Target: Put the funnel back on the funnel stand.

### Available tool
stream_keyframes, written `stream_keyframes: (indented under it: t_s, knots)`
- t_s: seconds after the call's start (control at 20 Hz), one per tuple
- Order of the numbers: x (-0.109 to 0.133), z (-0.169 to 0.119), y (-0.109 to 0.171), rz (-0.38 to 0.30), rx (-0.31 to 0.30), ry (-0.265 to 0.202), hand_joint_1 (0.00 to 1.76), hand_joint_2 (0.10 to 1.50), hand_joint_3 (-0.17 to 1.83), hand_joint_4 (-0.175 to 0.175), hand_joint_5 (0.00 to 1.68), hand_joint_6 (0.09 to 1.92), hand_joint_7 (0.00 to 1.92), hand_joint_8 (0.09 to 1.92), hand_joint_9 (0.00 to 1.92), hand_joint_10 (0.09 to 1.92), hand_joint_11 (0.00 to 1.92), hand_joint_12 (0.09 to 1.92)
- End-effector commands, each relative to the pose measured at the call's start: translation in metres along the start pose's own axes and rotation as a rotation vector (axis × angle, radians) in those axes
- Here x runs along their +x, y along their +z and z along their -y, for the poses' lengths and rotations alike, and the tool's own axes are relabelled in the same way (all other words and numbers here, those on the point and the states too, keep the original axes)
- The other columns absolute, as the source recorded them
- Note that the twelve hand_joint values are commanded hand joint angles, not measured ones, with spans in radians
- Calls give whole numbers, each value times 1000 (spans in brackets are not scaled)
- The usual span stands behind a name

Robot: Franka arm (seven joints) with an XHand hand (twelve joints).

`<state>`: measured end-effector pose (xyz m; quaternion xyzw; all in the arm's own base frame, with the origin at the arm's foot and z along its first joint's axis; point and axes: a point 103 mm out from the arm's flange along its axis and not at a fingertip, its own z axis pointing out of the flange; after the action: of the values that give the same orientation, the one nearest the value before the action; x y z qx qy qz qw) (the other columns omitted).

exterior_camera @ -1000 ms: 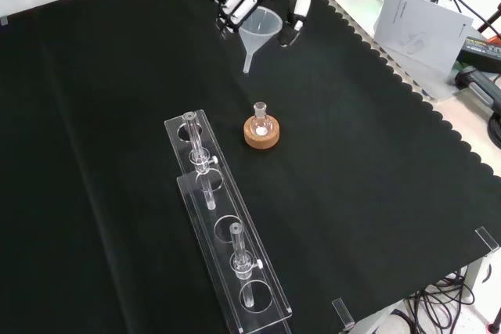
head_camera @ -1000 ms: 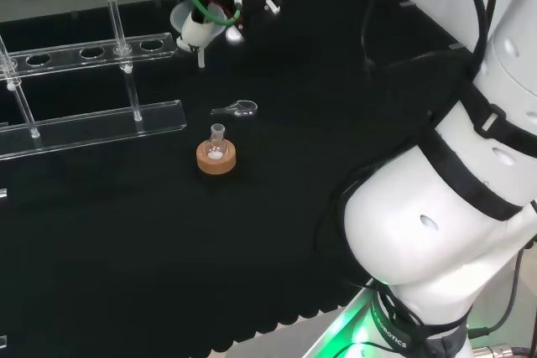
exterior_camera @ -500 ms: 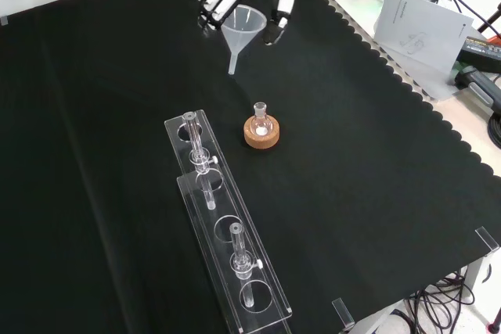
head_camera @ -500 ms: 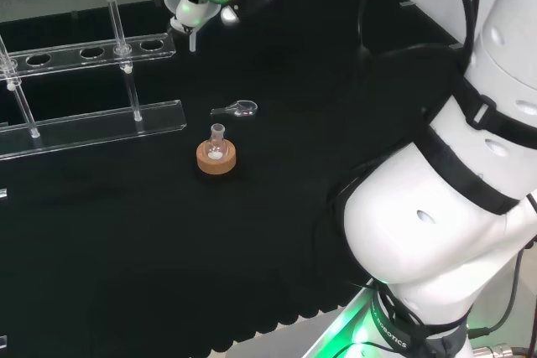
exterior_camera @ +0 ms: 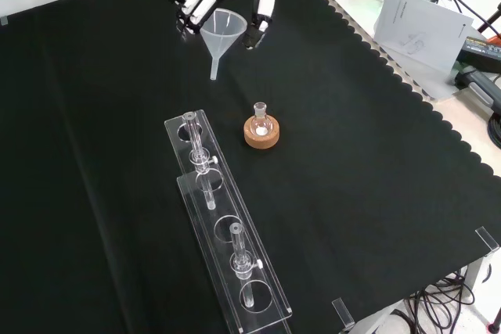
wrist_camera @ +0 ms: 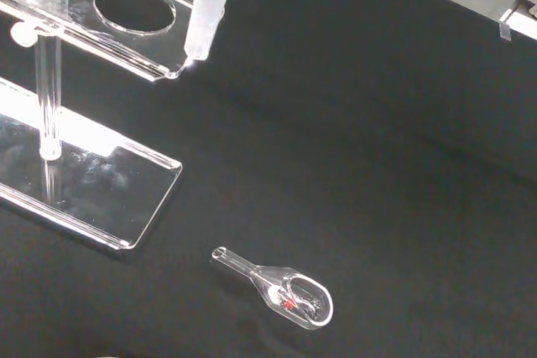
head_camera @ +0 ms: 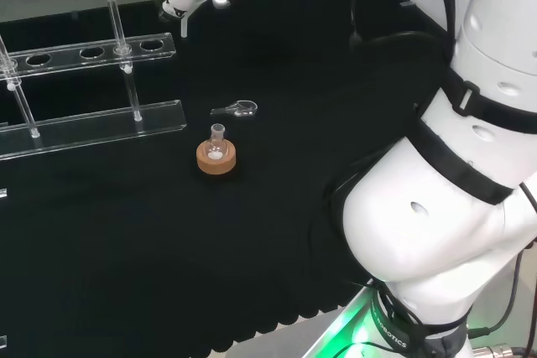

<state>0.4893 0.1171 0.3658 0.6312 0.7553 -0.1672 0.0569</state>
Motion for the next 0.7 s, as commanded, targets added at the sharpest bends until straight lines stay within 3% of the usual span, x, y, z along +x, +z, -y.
stream_keyframes:
  t_s: [0.05, 0.7]
  knots:
    - [4, -42, -1, -22, 28, -42, 668, 818, 429, -38, 494, 305, 581, 702, 1016, 469, 539, 1325]
    - [13, -74, 4, -43, 28, -74, 677, 815, 430, -43, 494, 304, 579, 706, 1017, 477, 569, 1310]
